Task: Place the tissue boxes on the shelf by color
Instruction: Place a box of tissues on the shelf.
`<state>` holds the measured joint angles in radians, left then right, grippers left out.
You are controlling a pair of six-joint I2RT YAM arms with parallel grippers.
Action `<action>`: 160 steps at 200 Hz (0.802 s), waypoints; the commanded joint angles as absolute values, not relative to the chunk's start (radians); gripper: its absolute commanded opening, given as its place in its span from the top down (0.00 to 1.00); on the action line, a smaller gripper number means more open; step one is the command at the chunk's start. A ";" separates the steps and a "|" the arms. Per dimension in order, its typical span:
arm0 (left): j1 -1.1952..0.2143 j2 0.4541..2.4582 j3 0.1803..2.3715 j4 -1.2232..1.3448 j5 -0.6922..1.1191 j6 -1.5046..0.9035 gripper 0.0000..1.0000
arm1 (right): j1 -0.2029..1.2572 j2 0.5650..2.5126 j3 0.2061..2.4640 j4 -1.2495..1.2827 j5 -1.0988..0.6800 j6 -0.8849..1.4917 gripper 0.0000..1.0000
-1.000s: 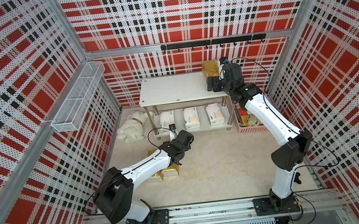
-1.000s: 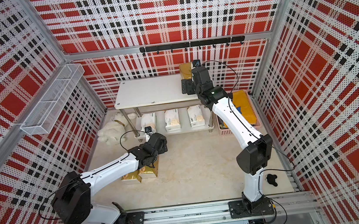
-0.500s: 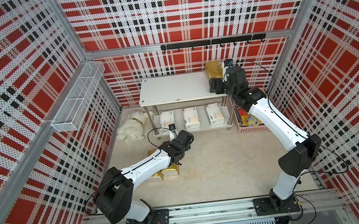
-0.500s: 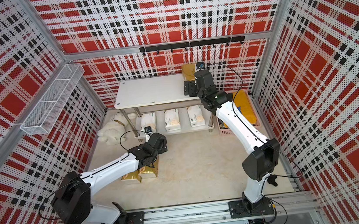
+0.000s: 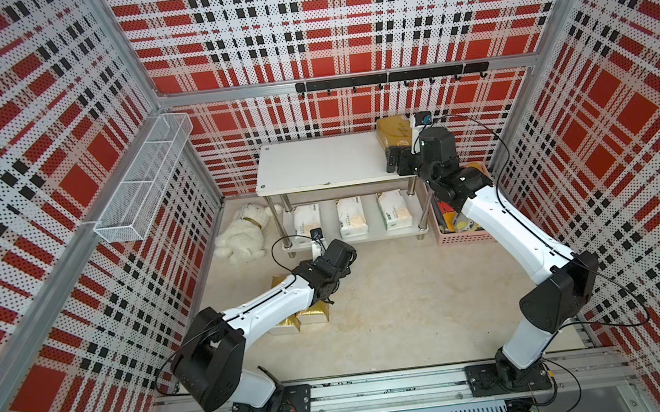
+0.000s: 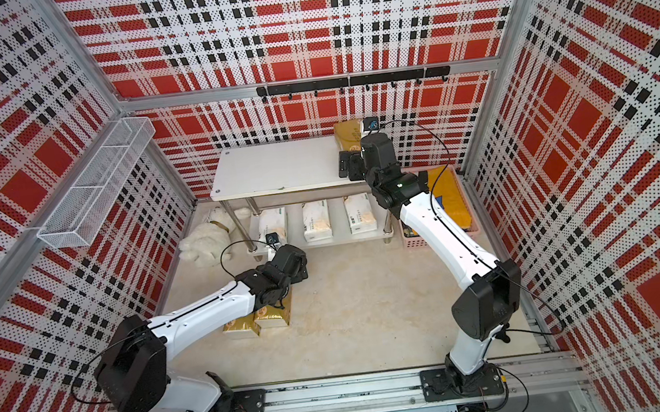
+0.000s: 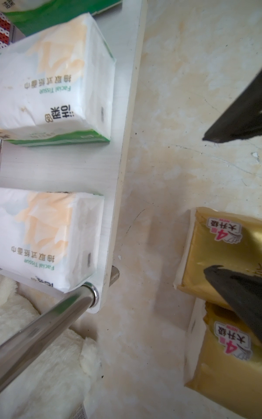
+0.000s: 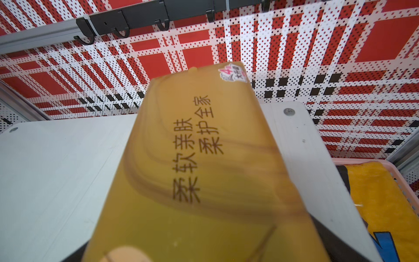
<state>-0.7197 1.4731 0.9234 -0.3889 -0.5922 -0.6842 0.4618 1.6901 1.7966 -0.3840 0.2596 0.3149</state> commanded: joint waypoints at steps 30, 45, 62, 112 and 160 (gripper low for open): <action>-0.732 1.486 0.931 -0.392 -0.609 -0.693 0.10 | 0.490 1.629 1.786 -0.356 0.312 0.307 0.00; -0.732 1.486 0.931 -0.393 -0.609 -0.693 0.10 | 0.492 1.612 1.762 -0.324 0.311 0.303 0.00; -0.732 1.489 0.931 -0.392 -0.609 -0.692 0.10 | 0.491 1.620 1.779 -0.333 0.326 0.303 0.00; -0.732 1.486 0.924 -0.390 -0.611 -0.693 0.10 | 0.499 1.600 1.737 -0.288 0.358 0.293 0.00; -0.733 1.497 0.933 -0.389 -0.607 -0.692 0.10 | 0.503 1.575 1.707 -0.258 0.351 0.272 0.00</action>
